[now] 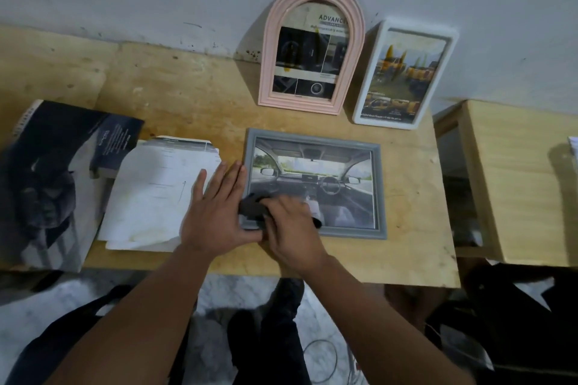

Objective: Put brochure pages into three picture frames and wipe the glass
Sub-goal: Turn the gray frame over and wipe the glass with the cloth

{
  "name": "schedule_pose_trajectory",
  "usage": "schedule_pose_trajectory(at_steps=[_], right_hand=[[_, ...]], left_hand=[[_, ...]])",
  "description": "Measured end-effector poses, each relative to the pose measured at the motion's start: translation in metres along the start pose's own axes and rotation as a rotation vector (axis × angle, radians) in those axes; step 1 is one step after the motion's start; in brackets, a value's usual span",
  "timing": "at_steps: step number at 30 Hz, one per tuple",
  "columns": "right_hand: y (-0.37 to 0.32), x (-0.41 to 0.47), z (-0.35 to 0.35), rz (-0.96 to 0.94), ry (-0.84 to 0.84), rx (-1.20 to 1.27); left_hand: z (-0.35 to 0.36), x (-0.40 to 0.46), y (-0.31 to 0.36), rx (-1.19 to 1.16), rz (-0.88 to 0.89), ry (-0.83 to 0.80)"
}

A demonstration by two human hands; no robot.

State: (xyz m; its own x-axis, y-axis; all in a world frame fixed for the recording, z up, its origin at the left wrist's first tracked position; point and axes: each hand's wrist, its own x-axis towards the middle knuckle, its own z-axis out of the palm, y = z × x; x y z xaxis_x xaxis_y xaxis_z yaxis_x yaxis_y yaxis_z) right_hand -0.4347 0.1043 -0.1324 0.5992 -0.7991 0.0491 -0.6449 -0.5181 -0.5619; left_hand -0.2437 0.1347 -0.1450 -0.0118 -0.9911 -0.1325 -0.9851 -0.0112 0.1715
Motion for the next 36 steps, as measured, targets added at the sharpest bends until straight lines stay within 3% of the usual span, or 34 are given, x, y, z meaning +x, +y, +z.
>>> schedule_pose_trajectory(at_steps=[4,7,10,14,16,23,27,29,31,36], right_hand=[[0.008,0.024,-0.024,0.104,-0.107,0.353],[0.043,0.051,-0.066,0.290,0.047,0.470],[0.078,0.078,-0.086,0.356,0.178,0.343],[0.073,0.083,-0.050,0.184,0.044,-0.168],[0.057,0.073,-0.033,0.100,0.008,-0.275],[0.010,0.032,-0.011,-0.142,-0.170,-0.277],[0.007,0.028,-0.028,-0.147,-0.372,-0.168],[0.011,0.028,-0.050,-0.071,-0.400,0.050],[0.018,0.019,-0.073,0.119,-0.318,0.320],[0.068,-0.033,-0.134,0.703,0.139,0.855]], left_hand=[[-0.002,0.001,0.000,0.005,0.007,0.000],[-0.003,0.002,0.002,0.018,0.002,-0.015],[-0.002,0.002,0.001,0.022,-0.002,-0.014],[-0.003,0.002,0.001,0.024,0.003,-0.015],[-0.003,0.003,0.001,0.017,0.008,-0.011],[0.000,0.003,-0.001,-0.009,0.034,0.000],[0.000,0.001,-0.002,-0.014,0.041,-0.006],[-0.003,0.002,0.000,-0.025,0.037,-0.016],[-0.007,0.002,0.003,-0.017,0.011,-0.041],[-0.017,0.001,0.004,0.009,-0.025,-0.164]])
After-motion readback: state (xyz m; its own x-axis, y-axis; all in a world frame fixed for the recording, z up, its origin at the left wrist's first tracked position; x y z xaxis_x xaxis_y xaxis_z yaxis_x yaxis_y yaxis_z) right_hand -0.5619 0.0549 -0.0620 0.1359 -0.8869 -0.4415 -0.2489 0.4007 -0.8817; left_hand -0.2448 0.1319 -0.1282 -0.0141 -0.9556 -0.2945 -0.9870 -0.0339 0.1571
